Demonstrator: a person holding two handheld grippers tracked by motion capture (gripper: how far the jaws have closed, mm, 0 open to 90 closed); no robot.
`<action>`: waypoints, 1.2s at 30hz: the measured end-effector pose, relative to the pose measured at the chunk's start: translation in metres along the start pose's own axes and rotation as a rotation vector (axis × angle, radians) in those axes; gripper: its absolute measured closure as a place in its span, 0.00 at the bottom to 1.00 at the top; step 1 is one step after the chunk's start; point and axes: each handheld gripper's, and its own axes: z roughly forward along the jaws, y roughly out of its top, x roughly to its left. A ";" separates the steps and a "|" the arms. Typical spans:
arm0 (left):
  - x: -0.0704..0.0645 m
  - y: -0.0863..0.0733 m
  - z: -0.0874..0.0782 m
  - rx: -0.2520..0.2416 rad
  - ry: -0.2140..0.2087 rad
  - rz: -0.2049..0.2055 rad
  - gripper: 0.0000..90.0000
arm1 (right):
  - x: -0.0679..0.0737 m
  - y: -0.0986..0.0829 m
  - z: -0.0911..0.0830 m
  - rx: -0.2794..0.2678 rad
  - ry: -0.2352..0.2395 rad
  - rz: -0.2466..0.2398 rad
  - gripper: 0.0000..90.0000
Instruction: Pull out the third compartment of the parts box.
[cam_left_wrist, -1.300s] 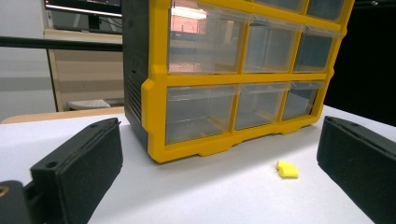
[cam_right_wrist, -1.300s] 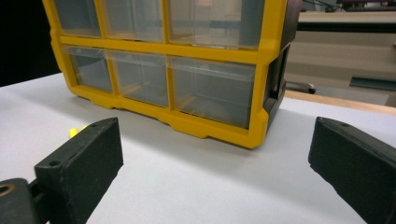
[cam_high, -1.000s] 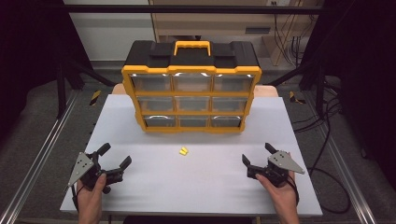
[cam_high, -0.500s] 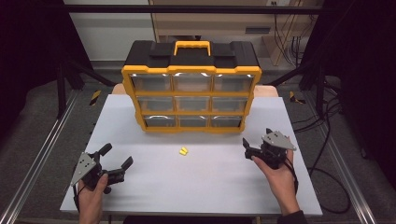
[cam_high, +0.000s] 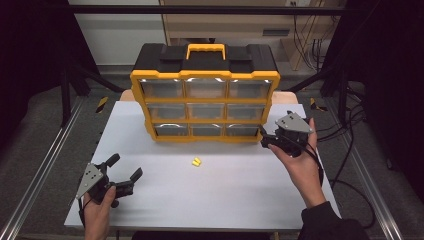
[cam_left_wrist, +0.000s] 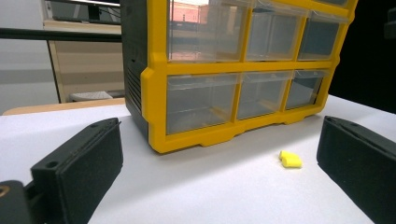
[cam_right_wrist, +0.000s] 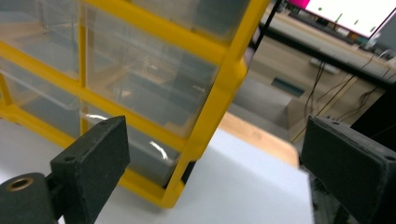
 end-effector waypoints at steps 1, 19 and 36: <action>0.000 0.000 0.000 0.000 0.000 0.000 0.00 | 0.000 0.000 0.000 0.000 0.000 0.000 0.09; 0.002 0.001 -0.002 -0.006 0.012 -0.006 0.01 | 0.008 0.033 -0.005 -0.034 -0.109 -0.246 0.15; 0.002 0.000 -0.001 -0.002 0.013 -0.008 0.01 | 0.022 0.049 -0.010 -0.121 -0.284 -0.500 0.34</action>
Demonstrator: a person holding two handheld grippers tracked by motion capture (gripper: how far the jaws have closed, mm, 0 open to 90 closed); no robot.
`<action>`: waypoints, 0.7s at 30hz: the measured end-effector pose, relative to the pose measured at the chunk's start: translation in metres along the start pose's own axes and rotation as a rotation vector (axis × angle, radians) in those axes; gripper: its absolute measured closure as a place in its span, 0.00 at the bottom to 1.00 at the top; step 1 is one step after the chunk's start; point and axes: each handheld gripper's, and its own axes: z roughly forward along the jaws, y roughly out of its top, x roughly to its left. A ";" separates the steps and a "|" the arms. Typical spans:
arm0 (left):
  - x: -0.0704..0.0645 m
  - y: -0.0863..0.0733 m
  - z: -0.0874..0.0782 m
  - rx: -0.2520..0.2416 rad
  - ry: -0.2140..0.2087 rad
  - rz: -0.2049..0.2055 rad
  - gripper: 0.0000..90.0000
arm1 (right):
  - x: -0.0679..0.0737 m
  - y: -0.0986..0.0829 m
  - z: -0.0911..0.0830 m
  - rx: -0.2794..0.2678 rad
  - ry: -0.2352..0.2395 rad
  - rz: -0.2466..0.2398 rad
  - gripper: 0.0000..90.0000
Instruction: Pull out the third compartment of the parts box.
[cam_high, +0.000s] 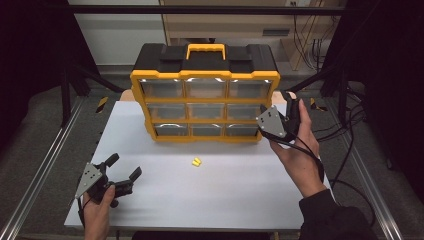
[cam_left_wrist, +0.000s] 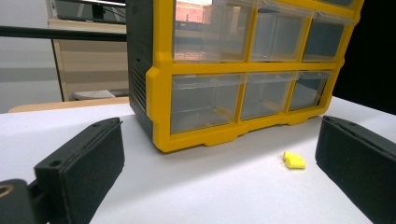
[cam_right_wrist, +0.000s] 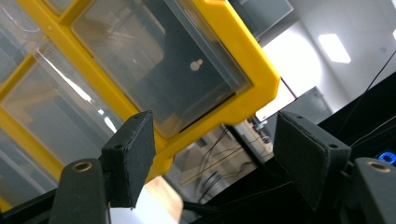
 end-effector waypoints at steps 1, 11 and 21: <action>0.000 0.000 0.000 0.001 0.001 0.000 0.01 | 0.001 0.004 0.001 -0.010 -0.011 -0.036 0.37; 0.000 0.000 0.000 0.008 0.002 0.006 0.01 | 0.005 0.011 0.005 -0.036 -0.048 -0.135 0.52; -0.001 -0.001 0.002 0.013 0.000 0.013 0.02 | 0.014 0.013 0.016 -0.054 -0.124 -0.263 0.68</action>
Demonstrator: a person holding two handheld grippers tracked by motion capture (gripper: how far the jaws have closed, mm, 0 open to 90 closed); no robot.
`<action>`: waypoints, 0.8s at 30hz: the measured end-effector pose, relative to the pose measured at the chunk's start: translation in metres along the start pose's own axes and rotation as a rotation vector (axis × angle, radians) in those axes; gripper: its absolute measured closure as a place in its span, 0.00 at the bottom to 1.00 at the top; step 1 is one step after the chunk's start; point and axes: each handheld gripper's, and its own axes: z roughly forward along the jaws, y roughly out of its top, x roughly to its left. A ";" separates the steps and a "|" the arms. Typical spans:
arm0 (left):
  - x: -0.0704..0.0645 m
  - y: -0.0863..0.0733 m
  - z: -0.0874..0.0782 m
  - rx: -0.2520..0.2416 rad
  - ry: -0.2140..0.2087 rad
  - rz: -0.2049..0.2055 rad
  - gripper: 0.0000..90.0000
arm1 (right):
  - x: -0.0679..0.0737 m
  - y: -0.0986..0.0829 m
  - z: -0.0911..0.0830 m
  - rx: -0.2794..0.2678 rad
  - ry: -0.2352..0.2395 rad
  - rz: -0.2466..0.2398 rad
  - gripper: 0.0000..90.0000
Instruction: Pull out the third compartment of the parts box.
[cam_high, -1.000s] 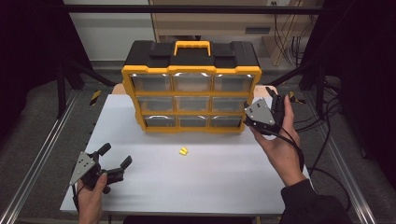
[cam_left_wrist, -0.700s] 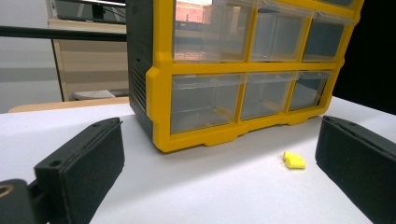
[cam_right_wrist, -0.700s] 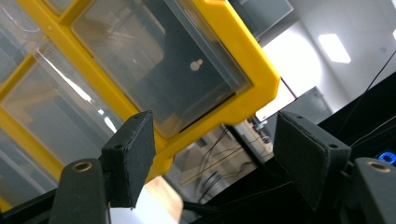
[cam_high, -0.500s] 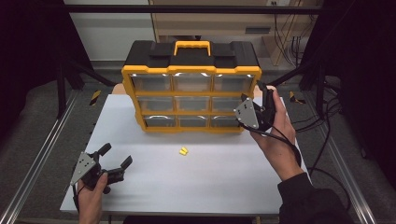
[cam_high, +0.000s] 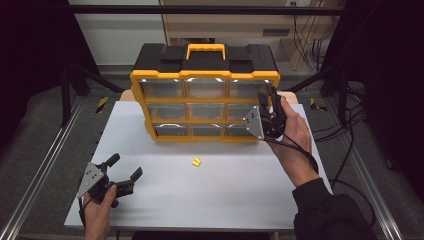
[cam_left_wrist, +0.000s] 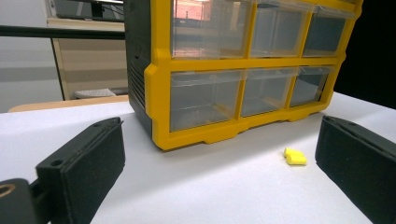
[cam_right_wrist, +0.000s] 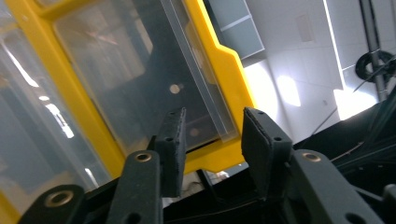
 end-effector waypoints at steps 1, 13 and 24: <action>0.000 0.000 0.000 0.000 0.000 0.001 0.02 | 0.001 0.000 0.002 0.003 -0.009 -0.004 0.69; -0.001 0.000 0.001 0.008 0.000 0.008 0.02 | 0.007 -0.001 0.014 -0.005 -0.048 -0.083 0.76; -0.001 0.000 0.001 0.012 0.001 0.013 0.02 | 0.010 0.001 0.019 -0.008 -0.060 -0.129 0.82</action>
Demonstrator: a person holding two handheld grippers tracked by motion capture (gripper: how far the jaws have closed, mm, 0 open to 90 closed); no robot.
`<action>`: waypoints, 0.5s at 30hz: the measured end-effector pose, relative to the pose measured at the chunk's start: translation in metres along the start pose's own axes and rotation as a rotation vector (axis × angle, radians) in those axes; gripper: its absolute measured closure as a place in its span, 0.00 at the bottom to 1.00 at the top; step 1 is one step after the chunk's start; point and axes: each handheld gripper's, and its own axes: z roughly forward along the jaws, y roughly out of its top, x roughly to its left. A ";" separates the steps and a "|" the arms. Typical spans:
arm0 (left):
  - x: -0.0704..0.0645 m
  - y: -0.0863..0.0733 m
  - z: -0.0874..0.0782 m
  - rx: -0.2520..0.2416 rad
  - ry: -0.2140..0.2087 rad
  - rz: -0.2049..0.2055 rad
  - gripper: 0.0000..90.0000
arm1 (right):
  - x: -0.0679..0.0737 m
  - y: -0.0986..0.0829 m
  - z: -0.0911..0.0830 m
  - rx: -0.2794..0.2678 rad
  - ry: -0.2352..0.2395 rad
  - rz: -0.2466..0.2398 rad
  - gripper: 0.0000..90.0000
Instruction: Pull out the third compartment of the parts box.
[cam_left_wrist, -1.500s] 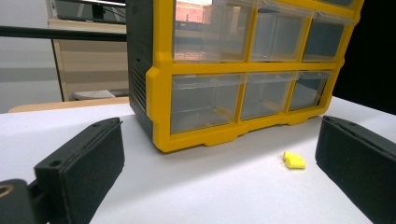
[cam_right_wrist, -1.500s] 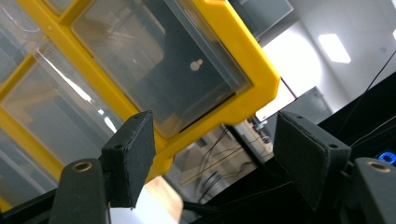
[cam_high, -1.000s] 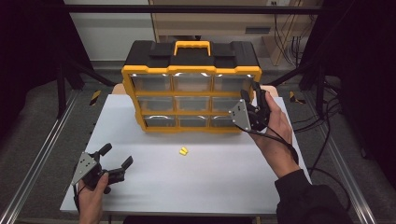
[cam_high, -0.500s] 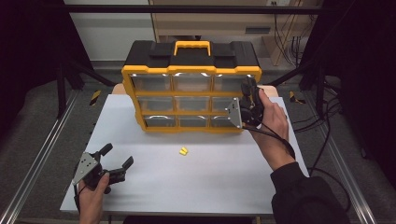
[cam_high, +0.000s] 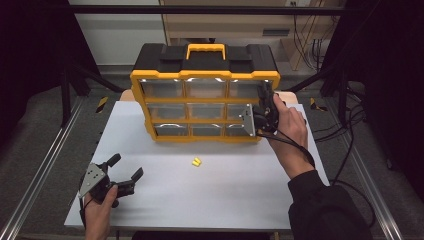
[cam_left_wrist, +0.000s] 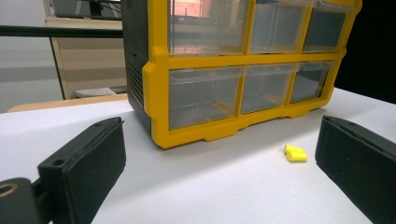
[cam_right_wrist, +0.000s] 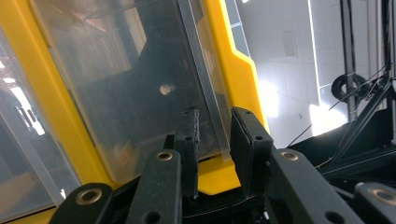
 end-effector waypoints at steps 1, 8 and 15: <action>0.000 0.000 0.000 0.000 0.001 0.000 0.02 | 0.000 0.000 0.000 0.000 -0.007 -0.004 0.82; 0.000 0.000 0.000 0.001 0.001 0.000 0.02 | 0.001 -0.002 0.002 -0.006 -0.027 -0.032 0.85; 0.000 0.000 0.000 0.002 0.001 0.002 0.02 | 0.005 -0.003 0.004 -0.011 -0.056 -0.074 0.88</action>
